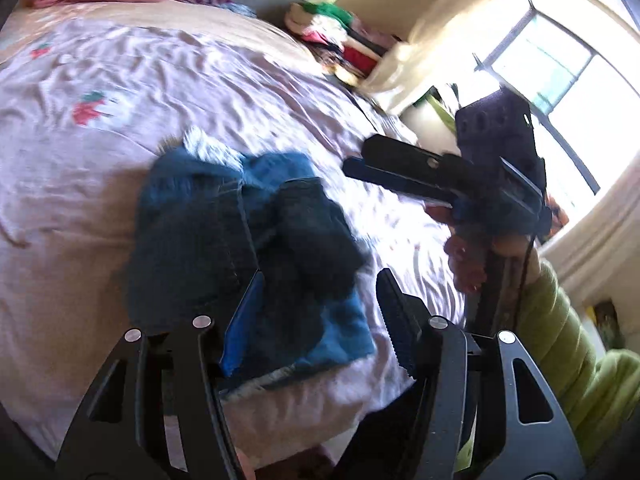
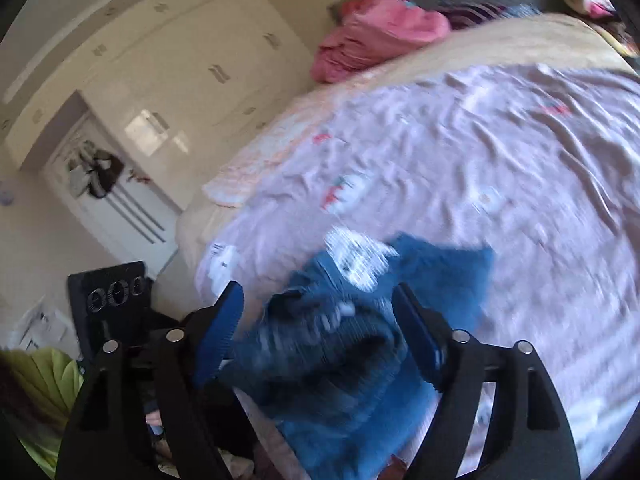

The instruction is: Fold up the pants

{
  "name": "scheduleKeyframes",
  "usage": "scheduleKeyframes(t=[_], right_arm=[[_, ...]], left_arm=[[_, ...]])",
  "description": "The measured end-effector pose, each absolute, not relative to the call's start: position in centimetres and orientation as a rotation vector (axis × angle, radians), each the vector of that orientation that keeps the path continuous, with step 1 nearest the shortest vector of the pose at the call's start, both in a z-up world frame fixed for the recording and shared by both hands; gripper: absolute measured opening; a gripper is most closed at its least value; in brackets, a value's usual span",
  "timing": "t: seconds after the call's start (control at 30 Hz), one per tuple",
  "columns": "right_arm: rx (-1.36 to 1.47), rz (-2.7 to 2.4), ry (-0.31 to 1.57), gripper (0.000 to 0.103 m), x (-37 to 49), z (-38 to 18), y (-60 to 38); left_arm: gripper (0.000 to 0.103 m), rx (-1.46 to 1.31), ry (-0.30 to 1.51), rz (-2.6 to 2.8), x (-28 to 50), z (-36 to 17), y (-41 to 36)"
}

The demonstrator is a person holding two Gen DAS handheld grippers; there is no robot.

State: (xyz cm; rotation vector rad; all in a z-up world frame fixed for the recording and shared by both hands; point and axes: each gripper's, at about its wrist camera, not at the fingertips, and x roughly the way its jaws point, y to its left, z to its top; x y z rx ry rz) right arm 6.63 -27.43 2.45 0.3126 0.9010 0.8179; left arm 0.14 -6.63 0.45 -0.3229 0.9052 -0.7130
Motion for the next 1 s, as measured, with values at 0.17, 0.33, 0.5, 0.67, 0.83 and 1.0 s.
scheduleKeyframes(t=[0.17, 0.33, 0.5, 0.67, 0.83, 1.0], right_arm=[[0.261, 0.722, 0.939, 0.077, 4.9, 1.2, -27.3], [0.188, 0.673, 0.967, 0.077, 4.9, 0.1, -25.5], [0.03, 0.649, 1.035, 0.059, 4.0, -2.1, -24.1], [0.027, 0.675, 1.031, 0.064, 3.3, -1.3, -24.9], [0.099, 0.682, 0.927, 0.067, 4.5, 2.3, -25.9], [0.058, 0.711, 0.947, 0.061, 8.0, 3.0, -23.3]], left_arm=[[0.05, -0.21, 0.993, -0.706, -0.5, -1.9, -9.2], [0.051, -0.202, 1.015, -0.698, -0.4, -2.4, -8.7], [0.051, -0.246, 1.004, -0.702, -1.4, -1.1, -6.9], [0.053, -0.228, 0.904, -0.583, -0.7, 1.4, -4.1], [0.038, -0.161, 0.885, -0.528, 0.2, 1.3, -4.8], [0.025, 0.023, 0.915, -0.554, -0.5, -0.6, -8.1]])
